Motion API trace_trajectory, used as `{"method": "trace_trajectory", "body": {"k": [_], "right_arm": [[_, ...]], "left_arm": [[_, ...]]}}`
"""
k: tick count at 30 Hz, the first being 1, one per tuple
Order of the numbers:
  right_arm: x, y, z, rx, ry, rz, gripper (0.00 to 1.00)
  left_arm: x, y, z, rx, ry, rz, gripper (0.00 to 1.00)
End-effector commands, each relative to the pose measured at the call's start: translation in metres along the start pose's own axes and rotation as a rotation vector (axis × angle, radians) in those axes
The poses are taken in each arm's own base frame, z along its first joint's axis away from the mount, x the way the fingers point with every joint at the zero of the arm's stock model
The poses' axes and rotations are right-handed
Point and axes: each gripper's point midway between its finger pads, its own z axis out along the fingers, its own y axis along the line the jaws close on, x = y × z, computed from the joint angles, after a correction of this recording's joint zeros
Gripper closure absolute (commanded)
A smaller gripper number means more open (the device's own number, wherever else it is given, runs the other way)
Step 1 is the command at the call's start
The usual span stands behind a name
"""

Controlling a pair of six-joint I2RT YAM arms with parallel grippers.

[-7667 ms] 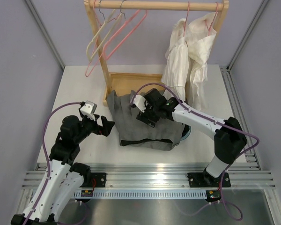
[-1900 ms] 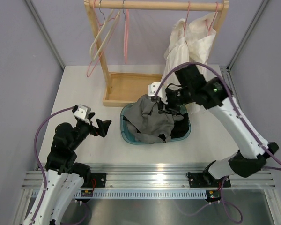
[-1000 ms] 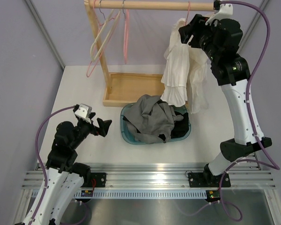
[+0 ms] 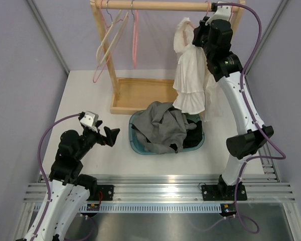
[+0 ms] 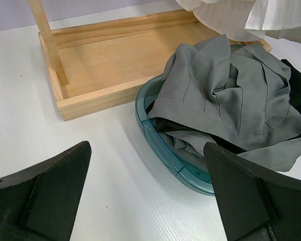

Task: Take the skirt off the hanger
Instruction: Pick up the hanger from the clothesline.

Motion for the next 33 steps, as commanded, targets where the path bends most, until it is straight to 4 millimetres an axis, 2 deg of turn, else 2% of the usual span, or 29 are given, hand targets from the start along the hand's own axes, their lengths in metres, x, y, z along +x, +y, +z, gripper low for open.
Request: {"method": "trace_trajectory", "body": {"k": [1, 4, 5, 8, 12, 15, 21, 22, 23, 24, 25, 27, 28, 30, 31, 33], "right_arm": [[-0.038, 0.005, -0.012, -0.027, -0.105, 0.008, 0.97], [-0.057, 0.012, -0.023, -0.065, -0.149, -0.007, 1.00], [-0.072, 0.013, -0.031, -0.078, -0.191, -0.008, 1.00], [-0.100, 0.018, -0.048, -0.112, -0.263, -0.028, 1.00], [-0.118, 0.024, -0.064, -0.147, -0.302, -0.054, 1.00], [-0.115, 0.027, -0.068, -0.171, -0.296, -0.073, 1.00], [-0.089, 0.032, -0.073, -0.233, -0.234, -0.105, 1.00], [-0.073, 0.035, -0.072, -0.266, -0.197, -0.126, 1.00], [-0.073, 0.036, -0.082, -0.286, -0.190, -0.138, 1.00], [-0.065, 0.041, -0.087, -0.324, -0.166, -0.153, 1.00], [-0.046, 0.044, -0.089, -0.371, -0.122, -0.193, 1.00], [-0.035, 0.046, -0.105, -0.418, -0.083, -0.220, 1.00], [-0.019, 0.051, -0.110, -0.472, -0.042, -0.247, 1.00], [-0.005, 0.054, -0.128, -0.535, 0.016, -0.271, 1.00], [0.004, 0.062, -0.139, -0.611, 0.045, -0.289, 1.00], [0.012, 0.069, -0.161, -0.693, 0.085, -0.306, 1.00]], "left_arm": [[-0.016, -0.004, 0.001, 0.025, -0.060, 0.031, 0.01], [-0.015, -0.004, 0.000, 0.023, -0.060, 0.030, 0.01], [-0.016, -0.004, 0.000, 0.022, -0.063, 0.030, 0.01], [-0.016, -0.004, 0.000, 0.024, -0.062, 0.030, 0.01], [-0.016, -0.004, 0.000, 0.024, -0.063, 0.031, 0.01], [-0.016, -0.004, 0.000, 0.027, -0.063, 0.031, 0.01], [-0.016, -0.005, 0.000, 0.027, -0.063, 0.031, 0.01], [-0.017, -0.005, -0.001, 0.027, -0.064, 0.031, 0.01], [-0.017, -0.005, -0.001, 0.027, -0.067, 0.030, 0.01], [-0.016, -0.005, -0.001, 0.028, -0.066, 0.032, 0.01], [-0.017, -0.006, -0.001, 0.035, -0.067, 0.032, 0.01], [-0.017, -0.009, 0.000, 0.049, -0.068, 0.030, 0.01], [-0.018, -0.010, 0.000, 0.055, -0.071, 0.030, 0.01], [-0.019, -0.012, -0.001, 0.068, -0.074, 0.029, 0.01], [-0.019, -0.015, -0.001, 0.082, -0.074, 0.028, 0.01], [-0.021, -0.017, -0.002, 0.095, -0.082, 0.025, 0.01]]}}
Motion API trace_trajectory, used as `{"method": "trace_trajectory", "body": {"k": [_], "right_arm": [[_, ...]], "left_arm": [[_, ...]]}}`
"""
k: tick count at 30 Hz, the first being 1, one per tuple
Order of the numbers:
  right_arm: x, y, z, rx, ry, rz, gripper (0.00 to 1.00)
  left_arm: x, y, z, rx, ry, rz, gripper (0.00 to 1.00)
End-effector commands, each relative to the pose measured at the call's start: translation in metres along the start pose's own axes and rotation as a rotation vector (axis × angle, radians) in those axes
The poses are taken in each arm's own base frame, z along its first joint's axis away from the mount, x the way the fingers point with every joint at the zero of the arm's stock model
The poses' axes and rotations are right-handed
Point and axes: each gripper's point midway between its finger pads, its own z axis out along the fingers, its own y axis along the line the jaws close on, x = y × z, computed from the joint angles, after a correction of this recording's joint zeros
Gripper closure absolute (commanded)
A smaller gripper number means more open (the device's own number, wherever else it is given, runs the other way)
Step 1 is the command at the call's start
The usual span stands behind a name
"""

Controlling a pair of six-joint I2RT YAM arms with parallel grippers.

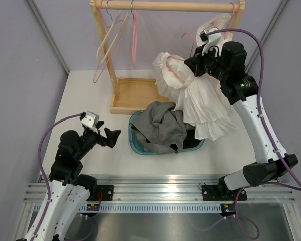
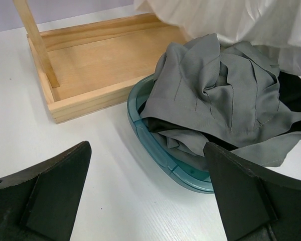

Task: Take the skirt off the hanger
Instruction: Pick up the hanger from the clothesline.

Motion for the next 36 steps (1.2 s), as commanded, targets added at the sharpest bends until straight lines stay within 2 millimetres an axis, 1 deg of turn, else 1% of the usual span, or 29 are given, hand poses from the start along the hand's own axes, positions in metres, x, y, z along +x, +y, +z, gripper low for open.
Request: {"method": "trace_trajectory", "body": {"k": [1, 2, 3, 5, 7, 8, 10, 11, 12, 15, 16, 19, 20, 21, 22, 23, 24, 26, 27, 29, 30, 31, 32, 33, 34, 36], "right_arm": [[-0.031, 0.059, -0.051, -0.296, -0.078, -0.122, 1.00], [-0.030, 0.069, -0.064, -0.340, -0.069, -0.129, 1.00], [-0.033, 0.075, -0.071, -0.364, -0.077, -0.131, 1.00], [-0.043, 0.087, -0.093, -0.403, -0.101, -0.134, 1.00], [-0.049, 0.093, -0.106, -0.415, -0.122, -0.128, 1.00], [-0.056, 0.095, -0.117, -0.414, -0.145, -0.133, 1.00], [-0.055, 0.099, -0.124, -0.426, -0.135, -0.122, 1.00], [-0.053, 0.100, -0.128, -0.430, -0.128, -0.123, 1.00], [-0.047, 0.100, -0.127, -0.433, -0.114, -0.136, 1.00], [-0.025, 0.107, -0.133, -0.486, -0.044, -0.163, 1.00], [-0.013, 0.114, -0.138, -0.540, -0.010, -0.181, 1.00], [-0.003, 0.136, -0.158, -0.689, 0.001, -0.248, 1.00], [0.009, 0.142, -0.167, -0.733, 0.046, -0.237, 1.00], [0.010, 0.154, -0.176, -0.797, 0.046, -0.246, 1.00], [0.011, 0.161, -0.186, -0.840, 0.052, -0.260, 1.00], [0.010, 0.167, -0.192, -0.879, 0.049, -0.257, 1.00], [0.003, 0.178, -0.203, -0.936, 0.024, -0.262, 1.00], [-0.005, 0.186, -0.215, -0.984, 0.003, -0.247, 1.00], [-0.015, 0.191, -0.225, -1.017, -0.022, -0.234, 1.00], [-0.026, 0.196, -0.234, -1.047, -0.056, -0.235, 1.00], [-0.036, 0.201, -0.245, -1.078, -0.078, -0.224, 1.00], [-0.043, 0.202, -0.247, -1.088, -0.099, -0.227, 1.00], [-0.051, 0.205, -0.254, -1.106, -0.110, -0.214, 1.00], [-0.053, 0.205, -0.254, -1.107, -0.116, -0.211, 1.00], [-0.056, 0.205, -0.249, -1.105, -0.120, -0.209, 1.00], [-0.050, 0.203, -0.237, -1.096, -0.092, -0.185, 1.00]], "left_arm": [[-0.022, -0.011, -0.002, 0.057, -0.085, 0.027, 0.01], [-0.025, -0.012, -0.003, 0.058, -0.092, 0.019, 0.01], [-0.026, -0.013, -0.004, 0.059, -0.097, 0.015, 0.01], [-0.033, -0.016, -0.009, 0.063, -0.121, -0.008, 0.01], [-0.041, -0.017, -0.014, 0.056, -0.145, -0.034, 0.01], [-0.043, -0.019, -0.016, 0.057, -0.148, -0.067, 0.01], [-0.048, -0.022, -0.020, 0.061, -0.159, -0.095, 0.01], [-0.049, -0.023, -0.022, 0.062, -0.159, -0.120, 0.01], [-0.050, -0.026, -0.023, 0.071, -0.154, -0.131, 0.01], [-0.061, -0.035, -0.030, 0.104, -0.171, -0.157, 0.01], [-0.069, -0.038, -0.034, 0.115, -0.186, -0.157, 0.01], [-0.078, -0.049, -0.040, 0.163, -0.196, -0.179, 0.01], [-0.085, -0.053, -0.044, 0.180, -0.209, -0.188, 0.01], [-0.088, -0.059, -0.046, 0.208, -0.208, -0.188, 0.01], [-0.091, -0.062, -0.049, 0.223, -0.212, -0.188, 0.01], [-0.098, -0.066, -0.053, 0.238, -0.226, -0.187, 0.01], [-0.099, -0.069, -0.055, 0.255, -0.223, -0.185, 0.01], [-0.107, -0.071, -0.063, 0.254, -0.242, -0.164, 0.01], [-0.107, -0.069, -0.065, 0.237, -0.236, -0.164, 0.01], [-0.109, -0.068, -0.071, 0.219, -0.248, -0.147, 0.01], [-0.110, -0.067, -0.073, 0.207, -0.250, -0.148, 0.01], [-0.112, -0.068, -0.077, 0.210, -0.263, -0.152, 0.01], [-0.114, -0.068, -0.079, 0.205, -0.275, -0.154, 0.01], [-0.116, -0.068, -0.081, 0.205, -0.283, -0.160, 0.01], [-0.120, -0.070, -0.086, 0.208, -0.303, -0.170, 0.01], [-0.129, -0.073, -0.092, 0.219, -0.342, -0.176, 0.01]]}}
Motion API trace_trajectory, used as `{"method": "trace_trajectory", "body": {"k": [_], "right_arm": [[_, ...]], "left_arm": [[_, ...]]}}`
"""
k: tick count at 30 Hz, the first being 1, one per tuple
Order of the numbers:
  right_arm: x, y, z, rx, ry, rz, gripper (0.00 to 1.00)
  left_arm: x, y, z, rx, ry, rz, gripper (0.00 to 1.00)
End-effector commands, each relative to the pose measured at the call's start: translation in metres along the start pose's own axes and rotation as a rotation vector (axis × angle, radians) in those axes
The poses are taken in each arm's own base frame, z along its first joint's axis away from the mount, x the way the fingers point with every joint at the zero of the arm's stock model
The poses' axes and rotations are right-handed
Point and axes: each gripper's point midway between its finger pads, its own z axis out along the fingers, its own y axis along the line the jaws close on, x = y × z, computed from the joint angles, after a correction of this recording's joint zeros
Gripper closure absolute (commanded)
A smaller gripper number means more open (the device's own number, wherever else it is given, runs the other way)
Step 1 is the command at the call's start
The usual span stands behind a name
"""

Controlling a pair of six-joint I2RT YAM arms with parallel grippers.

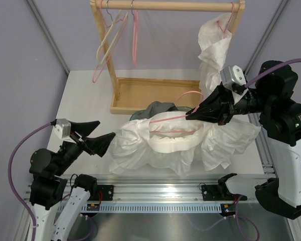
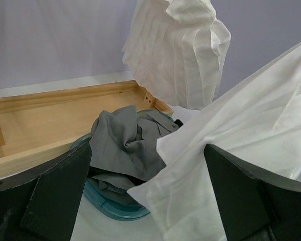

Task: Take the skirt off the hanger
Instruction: Pick up the hanger from the clothesline, then remove the skirt from the hanger.

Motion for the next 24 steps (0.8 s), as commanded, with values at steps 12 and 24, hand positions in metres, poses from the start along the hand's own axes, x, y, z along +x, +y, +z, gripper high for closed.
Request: {"method": "trace_trajectory", "body": {"k": [12, 24], "right_arm": [[0.032, -0.082, 0.090, 0.109, 0.086, 0.082, 1.00], [0.061, -0.116, 0.163, 0.181, 0.153, 0.112, 1.00]], "left_arm": [[-0.057, -0.016, -0.006, -0.037, -0.108, -0.129, 0.16], [0.019, 0.072, 0.024, -0.396, 0.119, -0.239, 0.28]]}}
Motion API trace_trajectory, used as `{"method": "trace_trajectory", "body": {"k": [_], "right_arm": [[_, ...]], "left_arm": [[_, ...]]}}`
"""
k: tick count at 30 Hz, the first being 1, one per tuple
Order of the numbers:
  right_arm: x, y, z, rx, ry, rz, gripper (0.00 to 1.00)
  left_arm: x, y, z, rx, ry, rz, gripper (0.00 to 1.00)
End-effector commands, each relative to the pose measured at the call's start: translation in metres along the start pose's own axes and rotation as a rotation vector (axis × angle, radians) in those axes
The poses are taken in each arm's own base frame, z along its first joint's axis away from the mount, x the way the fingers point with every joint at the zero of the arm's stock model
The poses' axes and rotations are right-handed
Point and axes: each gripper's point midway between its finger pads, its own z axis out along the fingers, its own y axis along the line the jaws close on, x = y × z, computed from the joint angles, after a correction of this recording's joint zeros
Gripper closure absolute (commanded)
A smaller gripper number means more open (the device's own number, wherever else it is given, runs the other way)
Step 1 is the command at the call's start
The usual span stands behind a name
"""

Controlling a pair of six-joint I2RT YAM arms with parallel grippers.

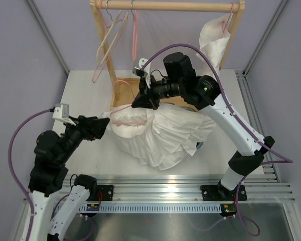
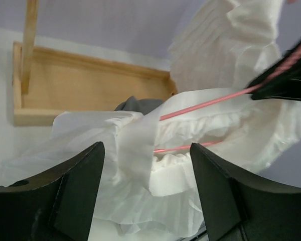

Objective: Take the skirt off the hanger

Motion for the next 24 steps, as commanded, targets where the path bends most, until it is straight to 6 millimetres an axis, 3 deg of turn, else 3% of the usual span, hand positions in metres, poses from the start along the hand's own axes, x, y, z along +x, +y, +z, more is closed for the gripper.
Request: {"method": "trace_trajectory", "body": {"k": [1, 9, 11, 13, 16, 17, 19, 20, 21, 23, 24], "right_arm": [[-0.037, -0.007, 0.001, 0.091, -0.096, -0.066, 1.00], [-0.040, -0.028, 0.020, 0.143, -0.100, -0.036, 1.00], [-0.045, -0.029, 0.020, 0.149, -0.110, -0.036, 1.00], [-0.041, -0.033, 0.024, 0.162, -0.098, -0.029, 1.00], [-0.032, -0.044, 0.023, 0.212, -0.066, -0.044, 1.00], [-0.022, -0.049, 0.025, 0.230, -0.040, -0.049, 1.00], [-0.027, -0.046, 0.015, 0.245, -0.068, -0.086, 1.00], [-0.013, -0.048, 0.018, 0.247, -0.042, -0.088, 1.00], [-0.018, -0.044, 0.010, 0.252, -0.056, -0.105, 1.00], [-0.002, -0.043, 0.010, 0.249, -0.018, -0.121, 1.00], [-0.003, -0.037, 0.002, 0.247, -0.025, -0.140, 1.00]], "left_arm": [[0.029, 0.041, 0.025, -0.154, 0.097, -0.024, 0.29], [0.044, 0.066, 0.046, -0.236, 0.156, 0.009, 0.33], [0.049, 0.074, 0.048, -0.259, 0.172, 0.032, 0.43], [0.049, 0.082, 0.050, -0.290, 0.176, 0.061, 0.66], [0.042, 0.098, 0.048, -0.375, 0.154, 0.109, 0.90], [0.039, 0.107, 0.046, -0.423, 0.144, 0.130, 0.91], [0.038, 0.117, 0.045, -0.476, 0.156, 0.171, 0.92], [0.034, 0.124, 0.043, -0.512, 0.146, 0.188, 0.94], [0.032, 0.128, 0.043, -0.530, 0.144, 0.208, 0.95], [0.028, 0.138, 0.041, -0.592, 0.132, 0.232, 0.98], [0.024, 0.142, 0.040, -0.611, 0.124, 0.248, 0.98]]}}
